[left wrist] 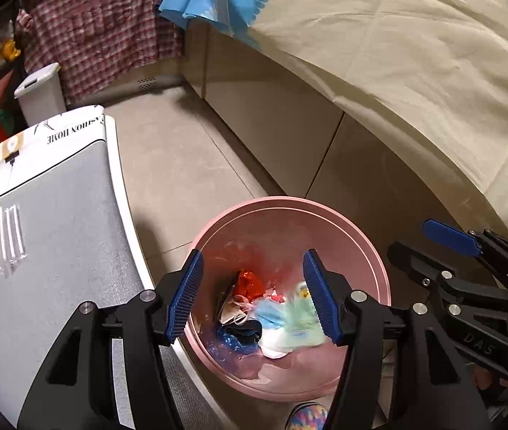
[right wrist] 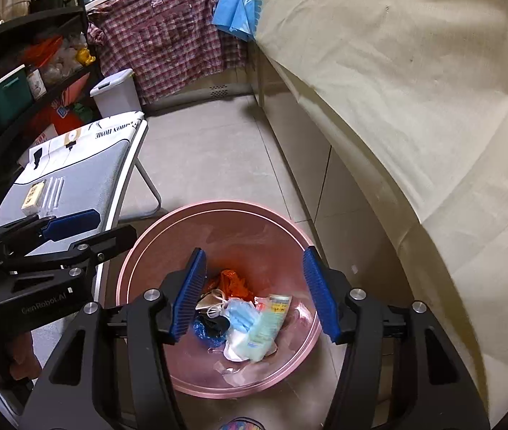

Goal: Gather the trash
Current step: 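Move both open tools back over the table toward the straws and tissue pack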

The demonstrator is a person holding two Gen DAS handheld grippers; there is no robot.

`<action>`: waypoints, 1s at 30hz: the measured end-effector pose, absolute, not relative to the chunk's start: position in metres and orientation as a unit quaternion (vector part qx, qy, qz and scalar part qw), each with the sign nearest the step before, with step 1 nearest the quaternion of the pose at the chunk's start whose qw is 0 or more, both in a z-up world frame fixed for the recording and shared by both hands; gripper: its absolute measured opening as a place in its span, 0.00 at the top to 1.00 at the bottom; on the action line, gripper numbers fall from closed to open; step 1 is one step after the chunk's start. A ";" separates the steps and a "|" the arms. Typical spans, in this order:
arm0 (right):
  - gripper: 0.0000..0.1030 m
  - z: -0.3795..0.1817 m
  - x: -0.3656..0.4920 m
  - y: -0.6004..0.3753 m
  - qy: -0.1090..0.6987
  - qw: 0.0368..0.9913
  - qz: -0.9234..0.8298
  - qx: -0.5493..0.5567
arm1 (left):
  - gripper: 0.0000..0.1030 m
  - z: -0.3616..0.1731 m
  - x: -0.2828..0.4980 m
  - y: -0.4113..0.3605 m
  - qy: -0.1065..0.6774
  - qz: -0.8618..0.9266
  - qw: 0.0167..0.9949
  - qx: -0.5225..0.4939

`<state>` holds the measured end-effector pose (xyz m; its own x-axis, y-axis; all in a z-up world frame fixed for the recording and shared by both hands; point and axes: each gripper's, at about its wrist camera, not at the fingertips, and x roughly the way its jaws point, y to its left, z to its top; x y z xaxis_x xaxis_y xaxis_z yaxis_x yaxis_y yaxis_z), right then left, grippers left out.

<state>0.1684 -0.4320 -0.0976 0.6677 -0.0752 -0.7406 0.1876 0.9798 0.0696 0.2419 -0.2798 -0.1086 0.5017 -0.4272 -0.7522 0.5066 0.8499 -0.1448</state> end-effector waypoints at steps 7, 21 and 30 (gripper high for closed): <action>0.32 -0.078 0.162 -0.427 0.374 0.921 -0.056 0.097 | 0.44 -0.094 0.237 -0.266 0.413 -0.264 0.870 0.040; 0.23 -0.017 0.174 -0.337 0.328 0.941 0.016 0.078 | 0.44 -0.038 0.241 -0.118 0.364 -0.141 0.920 0.029; 0.17 -0.014 0.213 -0.249 0.334 0.936 0.064 0.088 | 0.44 -0.034 0.251 -0.014 0.362 -0.050 0.931 0.015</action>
